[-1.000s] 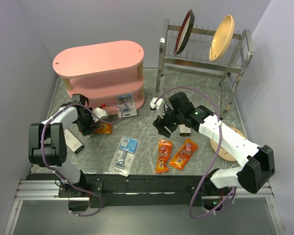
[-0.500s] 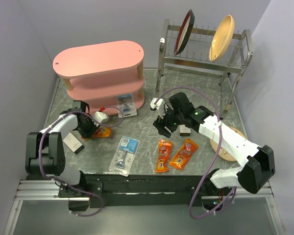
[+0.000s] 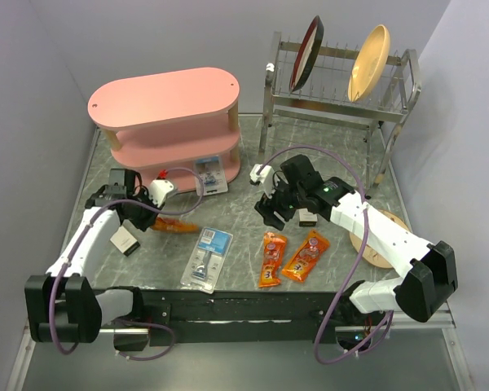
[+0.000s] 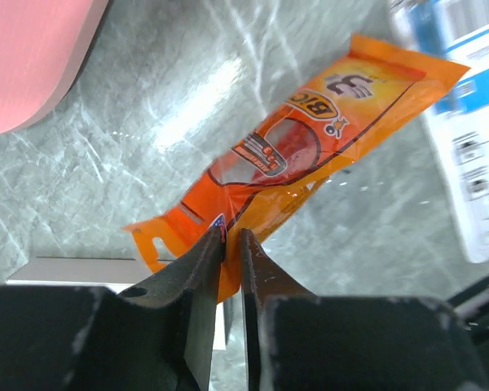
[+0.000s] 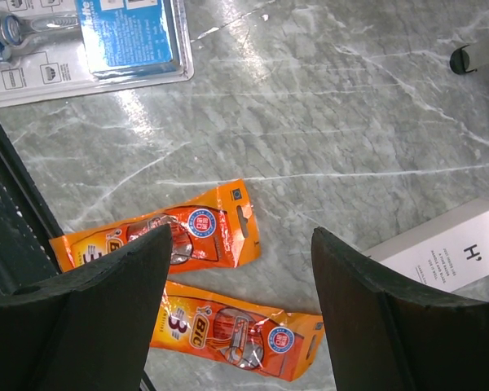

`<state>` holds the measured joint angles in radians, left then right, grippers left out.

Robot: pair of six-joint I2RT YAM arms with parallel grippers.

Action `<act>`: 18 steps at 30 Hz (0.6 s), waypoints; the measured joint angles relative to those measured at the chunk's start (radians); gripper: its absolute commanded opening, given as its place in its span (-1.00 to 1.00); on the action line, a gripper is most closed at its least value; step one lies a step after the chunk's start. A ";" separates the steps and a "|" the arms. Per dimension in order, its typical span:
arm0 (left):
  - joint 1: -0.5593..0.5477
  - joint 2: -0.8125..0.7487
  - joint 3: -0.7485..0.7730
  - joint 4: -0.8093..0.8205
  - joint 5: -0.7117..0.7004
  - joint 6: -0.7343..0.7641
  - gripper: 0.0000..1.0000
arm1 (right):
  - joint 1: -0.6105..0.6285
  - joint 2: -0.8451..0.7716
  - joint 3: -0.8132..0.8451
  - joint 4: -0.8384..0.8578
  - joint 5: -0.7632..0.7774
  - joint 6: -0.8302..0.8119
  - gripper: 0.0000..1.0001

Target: Place and organize the shaving razors onto the shelf

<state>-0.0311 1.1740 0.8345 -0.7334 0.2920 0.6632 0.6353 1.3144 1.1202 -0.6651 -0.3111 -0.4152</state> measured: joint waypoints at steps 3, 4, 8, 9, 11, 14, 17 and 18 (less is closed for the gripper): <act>-0.002 -0.014 0.033 -0.038 0.037 -0.024 -0.64 | 0.000 0.000 0.000 0.003 0.002 0.008 0.53; -0.002 -0.022 0.044 -0.047 0.056 -0.030 -0.66 | 0.000 0.000 0.000 0.008 0.003 0.011 0.53; -0.004 -0.089 0.074 -0.068 0.130 -0.055 -0.21 | 0.000 0.000 0.000 0.023 0.004 0.024 0.53; -0.006 -0.105 0.079 -0.074 0.141 -0.055 -0.12 | 0.000 0.000 0.000 0.025 0.004 0.026 0.53; -0.009 -0.122 0.087 -0.095 0.158 -0.028 0.16 | 0.000 0.000 0.000 0.026 0.003 0.031 0.53; -0.011 -0.094 0.111 -0.166 0.164 0.059 0.29 | 0.000 0.000 0.000 0.026 0.003 0.034 0.53; -0.012 0.008 0.175 -0.264 0.164 0.165 0.38 | 0.000 0.000 0.000 0.026 0.002 0.037 0.53; -0.012 0.051 0.198 -0.288 0.163 0.194 0.41 | 0.000 0.000 0.000 0.027 0.002 0.037 0.53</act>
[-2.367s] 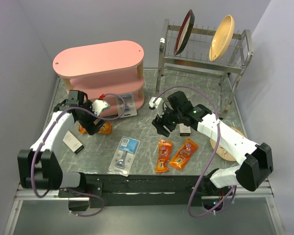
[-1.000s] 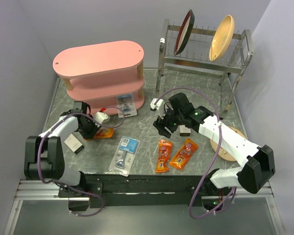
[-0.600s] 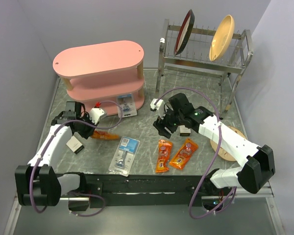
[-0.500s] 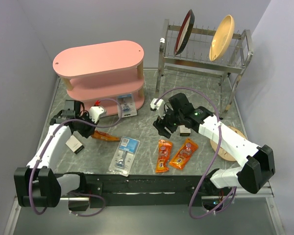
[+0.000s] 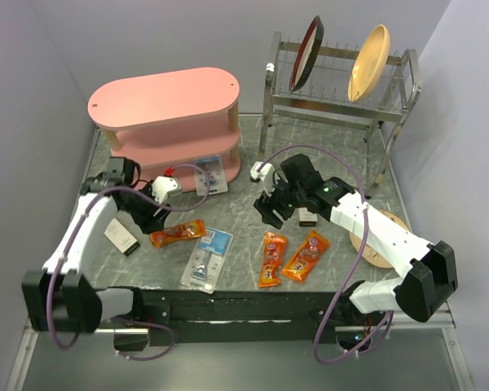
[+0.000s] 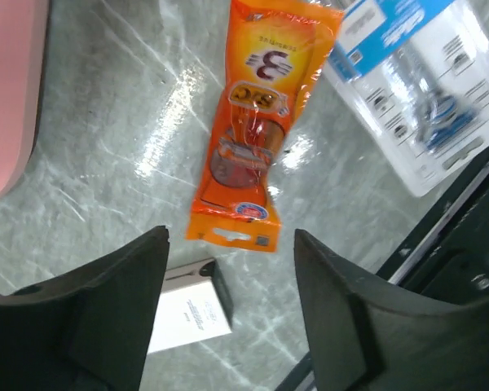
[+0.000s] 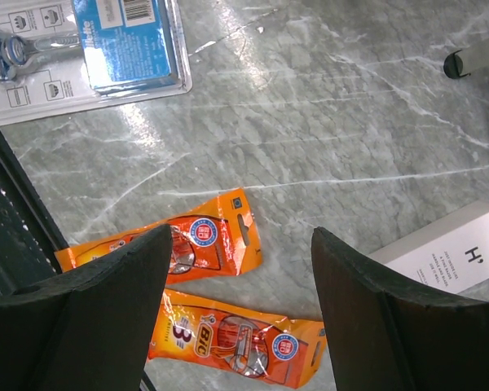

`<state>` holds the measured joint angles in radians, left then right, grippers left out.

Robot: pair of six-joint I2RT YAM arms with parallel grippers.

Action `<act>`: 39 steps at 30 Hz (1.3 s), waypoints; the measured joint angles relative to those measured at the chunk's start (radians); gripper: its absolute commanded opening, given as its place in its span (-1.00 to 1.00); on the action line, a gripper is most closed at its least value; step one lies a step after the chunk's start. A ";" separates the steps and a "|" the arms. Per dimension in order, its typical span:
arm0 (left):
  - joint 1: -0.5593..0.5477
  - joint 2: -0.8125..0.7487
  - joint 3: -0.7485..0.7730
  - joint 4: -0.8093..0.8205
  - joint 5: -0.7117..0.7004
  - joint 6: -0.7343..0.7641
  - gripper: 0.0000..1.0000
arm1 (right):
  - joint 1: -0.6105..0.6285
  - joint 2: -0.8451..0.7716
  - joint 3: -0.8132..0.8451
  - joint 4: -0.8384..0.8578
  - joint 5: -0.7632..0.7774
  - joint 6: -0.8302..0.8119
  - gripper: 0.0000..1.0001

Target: Place and organize the shaving razors onto the shelf

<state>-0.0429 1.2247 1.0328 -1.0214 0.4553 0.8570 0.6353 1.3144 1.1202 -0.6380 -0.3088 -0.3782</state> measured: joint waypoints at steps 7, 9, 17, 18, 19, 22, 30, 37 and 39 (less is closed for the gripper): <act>0.000 0.113 0.022 -0.018 -0.042 0.171 0.53 | 0.000 -0.004 0.000 0.002 0.002 -0.001 0.53; 0.000 0.167 0.023 -0.020 -0.048 0.199 0.54 | 0.000 -0.011 -0.002 0.002 0.003 -0.002 0.53; -0.023 0.252 -0.108 0.104 -0.070 0.193 0.48 | -0.001 -0.048 -0.033 0.000 0.010 -0.008 0.54; -0.025 0.252 -0.122 0.116 -0.071 0.187 0.46 | -0.002 -0.048 -0.033 0.001 0.010 -0.008 0.54; -0.029 0.252 -0.138 0.137 -0.071 0.174 0.38 | -0.003 -0.048 -0.033 0.001 0.010 -0.008 0.54; -0.031 0.259 -0.161 0.191 -0.068 0.146 0.06 | -0.005 -0.048 -0.033 0.002 0.010 -0.008 0.54; -0.031 0.286 -0.183 0.279 -0.061 0.037 -0.33 | -0.005 -0.028 -0.033 0.003 0.010 -0.008 0.54; -0.031 0.241 -0.213 0.333 -0.063 -0.089 -0.66 | -0.005 -0.021 -0.033 0.003 0.010 -0.008 0.54; -0.033 0.188 -0.229 0.345 -0.070 -0.127 -0.69 | -0.005 -0.021 -0.033 0.003 0.011 -0.008 0.54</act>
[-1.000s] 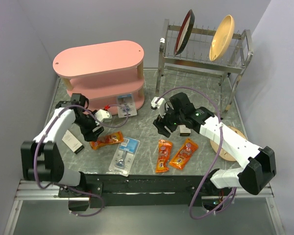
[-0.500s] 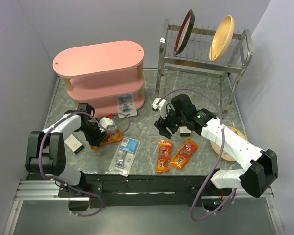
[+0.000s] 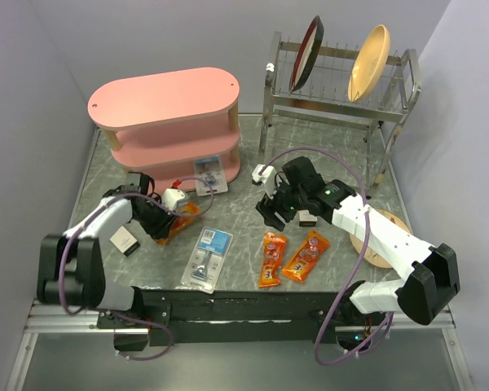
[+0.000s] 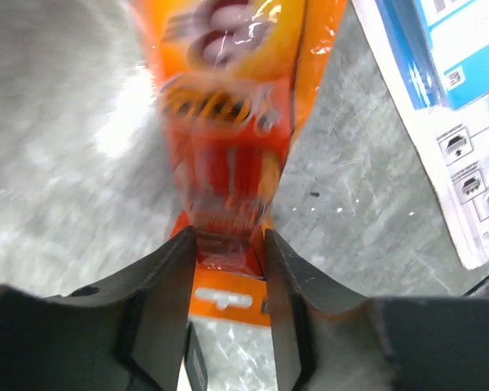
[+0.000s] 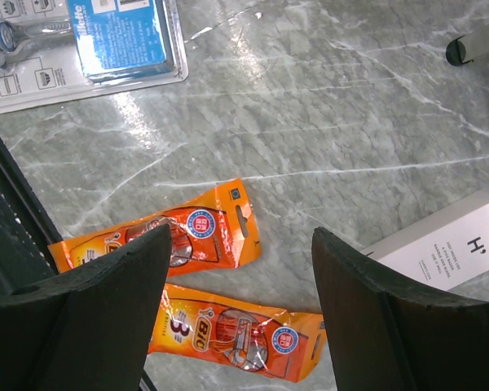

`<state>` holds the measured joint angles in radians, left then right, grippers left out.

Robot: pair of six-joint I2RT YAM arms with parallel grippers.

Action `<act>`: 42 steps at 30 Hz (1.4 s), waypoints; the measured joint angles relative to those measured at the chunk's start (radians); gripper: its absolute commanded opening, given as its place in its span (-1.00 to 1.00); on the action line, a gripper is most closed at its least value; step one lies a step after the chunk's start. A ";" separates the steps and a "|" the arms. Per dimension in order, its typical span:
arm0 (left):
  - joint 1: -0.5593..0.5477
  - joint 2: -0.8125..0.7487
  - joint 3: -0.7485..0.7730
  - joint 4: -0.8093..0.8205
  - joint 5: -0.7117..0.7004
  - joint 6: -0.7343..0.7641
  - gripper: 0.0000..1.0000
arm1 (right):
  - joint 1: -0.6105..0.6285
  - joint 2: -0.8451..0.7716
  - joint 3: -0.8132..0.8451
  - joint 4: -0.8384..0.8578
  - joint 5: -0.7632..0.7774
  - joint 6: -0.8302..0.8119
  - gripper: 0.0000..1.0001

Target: Place and organize the shaving razors onto the shelf

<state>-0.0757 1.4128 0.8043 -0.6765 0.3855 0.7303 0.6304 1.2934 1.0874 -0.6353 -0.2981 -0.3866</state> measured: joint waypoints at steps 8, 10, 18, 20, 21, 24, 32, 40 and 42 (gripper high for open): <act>-0.002 -0.330 -0.043 0.014 -0.046 -0.150 -0.84 | 0.000 0.003 0.000 0.002 -0.002 0.001 0.54; -0.002 -0.395 -0.044 0.014 -0.047 -0.182 -0.90 | 0.000 0.008 0.002 0.003 -0.005 0.001 0.54; 0.004 -0.531 -0.045 -0.006 -0.047 -0.284 -0.98 | 0.000 0.026 0.013 0.007 -0.010 0.005 0.54; 0.006 -0.585 -0.043 -0.010 -0.051 -0.315 -0.98 | 0.000 0.026 0.015 0.007 -0.011 0.005 0.54; 0.007 -0.612 -0.040 -0.010 -0.057 -0.334 -0.98 | 0.000 0.026 0.015 0.007 -0.012 0.006 0.54; 0.007 -0.704 -0.005 -0.005 -0.105 -0.397 -0.98 | 0.000 0.026 0.019 0.007 -0.016 0.008 0.54; 0.022 -0.735 0.131 0.106 -0.269 -0.581 -0.98 | 0.003 0.032 0.032 0.007 -0.018 0.008 0.54; 0.064 -0.544 0.235 0.165 -0.391 -0.807 -0.99 | 0.008 0.037 0.044 0.008 -0.017 0.008 0.54; 0.064 -0.491 0.266 0.162 -0.415 -0.856 -0.99 | 0.009 0.037 0.044 0.007 -0.016 0.008 0.54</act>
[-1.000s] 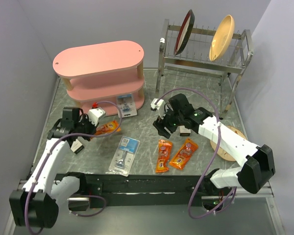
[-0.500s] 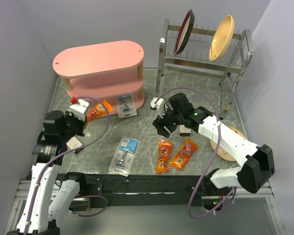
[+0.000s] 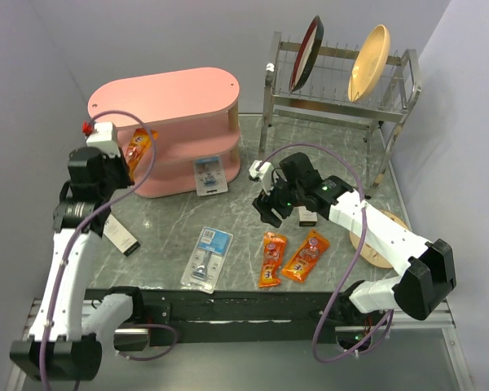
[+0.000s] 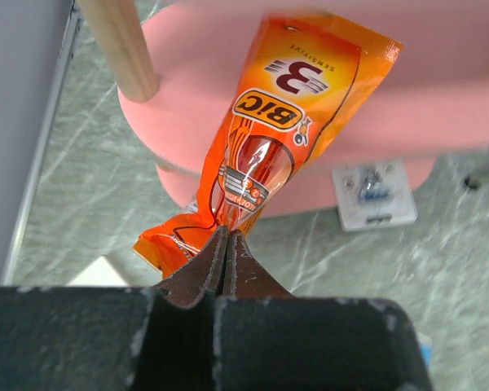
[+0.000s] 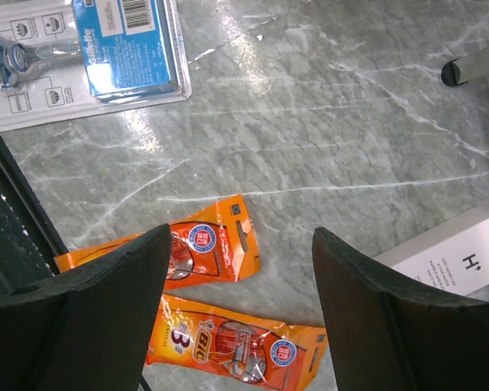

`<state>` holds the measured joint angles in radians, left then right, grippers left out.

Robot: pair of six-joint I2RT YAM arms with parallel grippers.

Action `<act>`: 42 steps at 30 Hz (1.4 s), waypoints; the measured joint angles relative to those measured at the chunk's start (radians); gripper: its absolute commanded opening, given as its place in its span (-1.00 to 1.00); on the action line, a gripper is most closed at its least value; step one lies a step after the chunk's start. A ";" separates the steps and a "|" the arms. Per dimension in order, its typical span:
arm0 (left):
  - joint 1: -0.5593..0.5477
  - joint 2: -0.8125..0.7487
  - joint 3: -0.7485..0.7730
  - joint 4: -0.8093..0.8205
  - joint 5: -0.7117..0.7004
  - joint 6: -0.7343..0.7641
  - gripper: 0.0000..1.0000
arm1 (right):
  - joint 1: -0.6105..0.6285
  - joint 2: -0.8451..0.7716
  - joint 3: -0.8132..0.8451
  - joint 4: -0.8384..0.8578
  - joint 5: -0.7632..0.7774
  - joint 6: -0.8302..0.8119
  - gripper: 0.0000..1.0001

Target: Place and organize the shaving razors onto the shelf

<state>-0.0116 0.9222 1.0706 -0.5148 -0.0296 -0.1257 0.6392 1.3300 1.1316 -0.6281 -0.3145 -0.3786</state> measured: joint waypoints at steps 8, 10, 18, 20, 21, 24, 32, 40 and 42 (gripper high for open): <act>0.002 0.159 0.108 0.013 -0.078 -0.193 -0.99 | 0.000 0.000 0.000 0.000 0.008 0.000 0.54; 0.002 0.167 0.108 0.016 -0.092 -0.240 -0.99 | 0.000 0.000 0.000 0.000 0.009 0.000 0.54; 0.004 0.179 0.068 0.051 -0.100 -0.361 -0.99 | 0.000 -0.004 -0.007 0.003 0.016 -0.001 0.55; 0.004 0.190 0.053 0.061 -0.099 -0.377 -0.98 | 0.000 -0.004 -0.008 0.004 0.017 -0.001 0.54; 0.004 0.195 0.049 0.066 -0.099 -0.385 -0.98 | 0.000 -0.004 -0.008 0.004 0.018 -0.001 0.55; 0.004 0.215 0.037 0.082 -0.098 -0.405 -0.99 | 0.000 -0.005 -0.013 0.007 0.018 -0.001 0.55; 0.014 0.258 0.018 0.143 -0.081 -0.493 -0.99 | 0.000 -0.006 -0.024 0.009 0.019 -0.001 0.55; 0.045 0.295 0.013 0.196 -0.054 -0.564 -0.98 | 0.000 -0.006 -0.027 0.010 0.019 0.000 0.54; 0.051 0.300 0.013 0.208 -0.037 -0.577 -0.98 | 0.000 -0.006 -0.028 0.011 0.019 0.000 0.54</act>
<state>0.0395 1.2221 1.0832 -0.3069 -0.0662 -0.7025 0.6392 1.3243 1.1038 -0.6167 -0.2955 -0.3790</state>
